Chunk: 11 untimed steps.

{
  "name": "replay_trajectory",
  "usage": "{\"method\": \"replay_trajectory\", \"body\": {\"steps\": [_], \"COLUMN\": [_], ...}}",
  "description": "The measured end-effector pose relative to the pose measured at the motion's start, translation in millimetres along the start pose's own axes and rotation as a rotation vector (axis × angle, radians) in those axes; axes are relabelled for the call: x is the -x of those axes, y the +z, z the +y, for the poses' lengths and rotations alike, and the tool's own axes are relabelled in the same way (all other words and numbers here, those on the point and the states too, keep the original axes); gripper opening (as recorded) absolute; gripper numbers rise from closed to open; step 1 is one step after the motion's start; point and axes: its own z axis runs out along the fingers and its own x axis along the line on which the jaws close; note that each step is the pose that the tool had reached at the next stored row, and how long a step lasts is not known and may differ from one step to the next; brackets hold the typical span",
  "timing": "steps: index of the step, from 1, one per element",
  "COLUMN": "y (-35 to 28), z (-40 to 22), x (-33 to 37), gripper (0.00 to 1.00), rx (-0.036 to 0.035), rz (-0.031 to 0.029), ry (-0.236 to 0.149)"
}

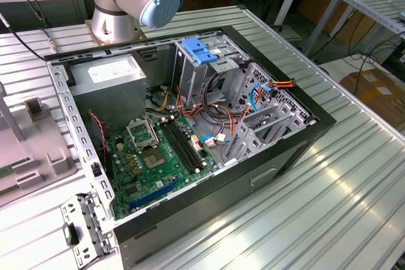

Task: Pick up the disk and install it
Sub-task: 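Pick up the disk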

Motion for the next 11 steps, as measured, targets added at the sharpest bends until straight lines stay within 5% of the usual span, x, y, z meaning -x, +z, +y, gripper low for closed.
{"method": "replay_trajectory", "body": {"steps": [11], "y": [-2.6], "z": [0.0], "x": [0.1], "gripper": [0.37], "rx": [0.0], "rz": [0.0], "ry": [0.0]}}
